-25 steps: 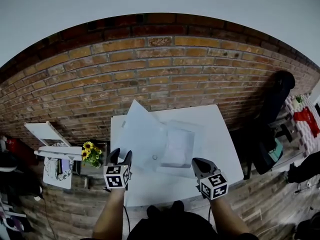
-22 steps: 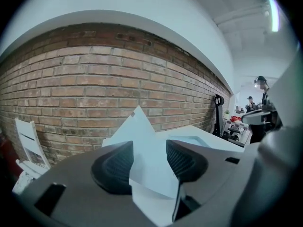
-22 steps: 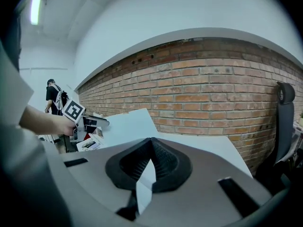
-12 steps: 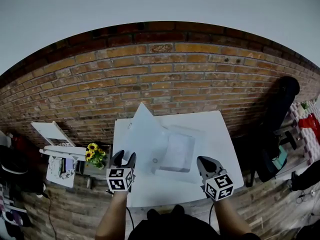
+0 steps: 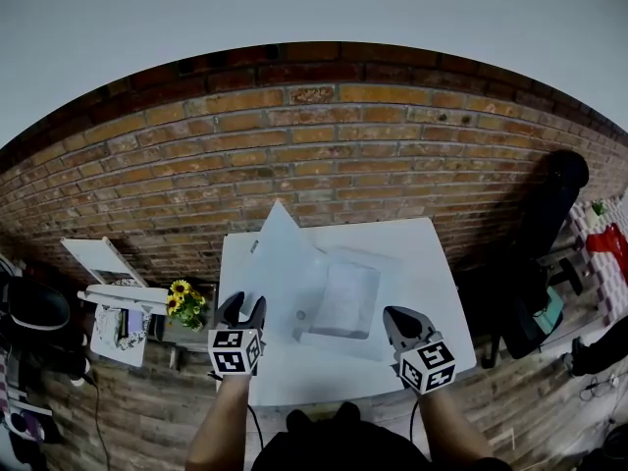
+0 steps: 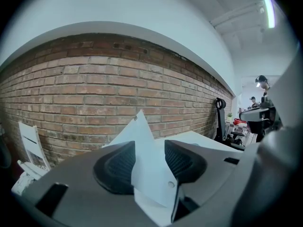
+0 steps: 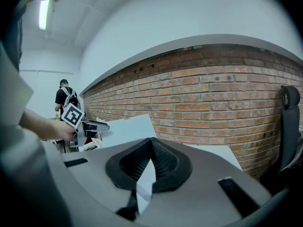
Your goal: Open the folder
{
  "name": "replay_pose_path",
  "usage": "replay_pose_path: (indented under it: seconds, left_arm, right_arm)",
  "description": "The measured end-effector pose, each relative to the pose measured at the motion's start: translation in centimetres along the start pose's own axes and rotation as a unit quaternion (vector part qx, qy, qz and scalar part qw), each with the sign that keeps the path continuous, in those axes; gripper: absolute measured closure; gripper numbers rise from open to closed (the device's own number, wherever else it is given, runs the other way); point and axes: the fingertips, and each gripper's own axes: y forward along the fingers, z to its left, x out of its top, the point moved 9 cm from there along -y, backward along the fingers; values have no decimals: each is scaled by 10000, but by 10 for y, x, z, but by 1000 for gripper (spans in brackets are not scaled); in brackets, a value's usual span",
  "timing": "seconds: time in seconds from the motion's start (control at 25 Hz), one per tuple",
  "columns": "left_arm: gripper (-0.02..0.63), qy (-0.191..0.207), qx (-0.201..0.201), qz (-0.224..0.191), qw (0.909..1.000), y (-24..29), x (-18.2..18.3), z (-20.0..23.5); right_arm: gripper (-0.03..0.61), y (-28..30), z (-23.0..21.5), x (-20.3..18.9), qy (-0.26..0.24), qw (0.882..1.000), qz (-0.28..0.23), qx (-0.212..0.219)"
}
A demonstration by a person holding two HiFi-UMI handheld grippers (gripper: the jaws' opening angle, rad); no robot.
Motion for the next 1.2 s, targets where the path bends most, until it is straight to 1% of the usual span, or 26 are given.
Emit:
replay_pose_path:
  seconds: [0.28,0.64,0.84,1.08,1.2]
  left_arm:
    - [442,20,-42,-100,9999,-2,7,-2]
    - [453,31,-54,-202,9998,-5,12,-4]
    - [459,22,-78,-247,9997,-4,15,-9]
    - [479,17,-63,-339,9994,-4,16,-13]
    - [500,48,-59,-341,9994,-3,16,-13]
  right_arm:
    - [563,-1,-5,9,15,9999,-112,31]
    - [563,2,-4,19,-108,9996,-239,49]
    - [563,4,-5,19,-66,9996,-281,33]
    - [563,7,-4,18,-82,9994,-323,65]
    - [563,9,-5,20,-81,9993,-353,52]
